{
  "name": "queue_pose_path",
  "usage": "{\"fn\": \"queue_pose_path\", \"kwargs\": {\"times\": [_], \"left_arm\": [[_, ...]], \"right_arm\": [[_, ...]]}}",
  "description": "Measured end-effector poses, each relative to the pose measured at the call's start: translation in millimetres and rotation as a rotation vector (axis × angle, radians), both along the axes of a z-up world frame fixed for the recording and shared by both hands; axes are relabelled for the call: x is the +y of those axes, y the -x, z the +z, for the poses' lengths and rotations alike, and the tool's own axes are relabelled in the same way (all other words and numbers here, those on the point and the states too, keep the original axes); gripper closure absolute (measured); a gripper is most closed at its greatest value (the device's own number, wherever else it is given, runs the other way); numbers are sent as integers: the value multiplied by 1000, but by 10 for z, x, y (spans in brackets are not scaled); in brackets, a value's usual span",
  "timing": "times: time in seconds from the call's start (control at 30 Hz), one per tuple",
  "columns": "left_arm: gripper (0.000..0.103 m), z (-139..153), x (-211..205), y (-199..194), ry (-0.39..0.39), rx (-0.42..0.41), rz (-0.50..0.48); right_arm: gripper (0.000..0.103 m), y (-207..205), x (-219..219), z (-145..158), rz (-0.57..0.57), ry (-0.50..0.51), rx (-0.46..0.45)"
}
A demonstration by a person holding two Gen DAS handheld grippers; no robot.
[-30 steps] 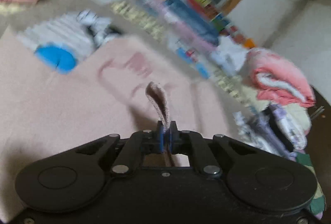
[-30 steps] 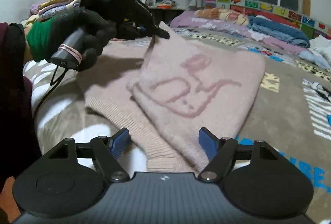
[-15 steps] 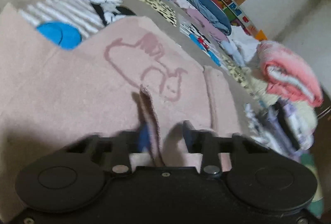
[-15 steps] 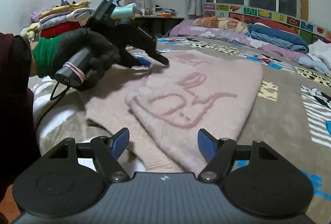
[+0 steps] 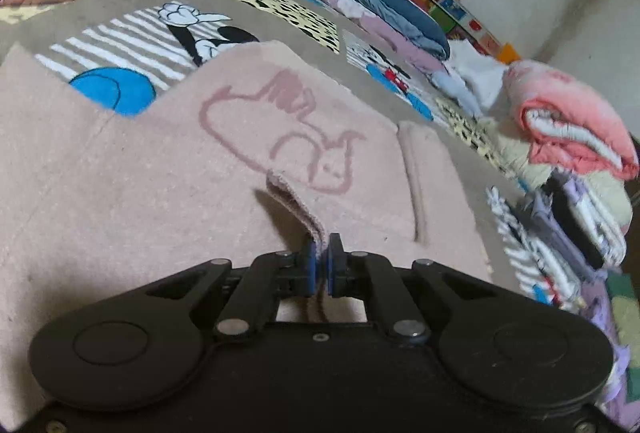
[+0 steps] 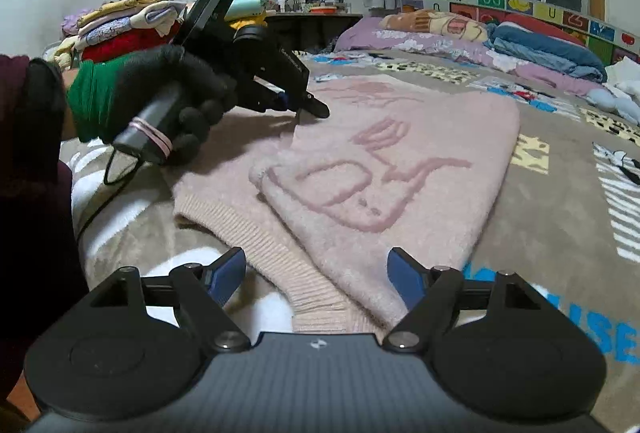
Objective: Fold clothes
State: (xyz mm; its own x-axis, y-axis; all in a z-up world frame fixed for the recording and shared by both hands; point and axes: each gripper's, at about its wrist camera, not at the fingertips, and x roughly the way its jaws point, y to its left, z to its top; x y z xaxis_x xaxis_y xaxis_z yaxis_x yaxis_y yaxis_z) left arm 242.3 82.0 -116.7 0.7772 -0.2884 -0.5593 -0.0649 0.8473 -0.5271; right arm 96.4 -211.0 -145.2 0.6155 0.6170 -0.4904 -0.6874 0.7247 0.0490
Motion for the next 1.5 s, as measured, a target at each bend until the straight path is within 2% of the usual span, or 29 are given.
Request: {"fn": "queue_pose_path", "kwargs": {"times": [0.17, 0.3, 0.4, 0.5, 0.63, 1.03, 1.27, 1.33, 1.4, 1.5], "left_arm": [[101, 237, -31, -6, 50, -15, 5], [101, 495, -175, -69, 59, -29, -22], [101, 652, -334, -146, 39, -25, -43], [101, 768, -508, -237, 28, -17, -65], [101, 851, -777, -374, -17, -5, -87], [101, 571, -1623, -723, -262, 42, -172], [100, 366, -1883, -804, -350, 66, -205], [93, 341, -1907, -811, -342, 48, -235], [62, 357, -1858, -784, -313, 19, -245], [59, 435, -1714, -690, -263, -42, -235]], "right_arm": [[26, 22, 30, -3, 7, 14, -17], [25, 33, 62, -22, 18, 27, -15], [26, 49, 48, -8, 14, 11, -23], [26, 101, 86, -23, -7, 27, -69], [25, 101, 120, -57, 20, 31, -47], [25, 115, 48, -34, 37, -6, -27], [25, 153, 118, -21, 52, 40, -57], [25, 164, 140, -17, 56, 55, -67], [24, 173, 158, -15, 59, 67, -74], [24, 169, 162, -14, 61, 70, -71]]}}
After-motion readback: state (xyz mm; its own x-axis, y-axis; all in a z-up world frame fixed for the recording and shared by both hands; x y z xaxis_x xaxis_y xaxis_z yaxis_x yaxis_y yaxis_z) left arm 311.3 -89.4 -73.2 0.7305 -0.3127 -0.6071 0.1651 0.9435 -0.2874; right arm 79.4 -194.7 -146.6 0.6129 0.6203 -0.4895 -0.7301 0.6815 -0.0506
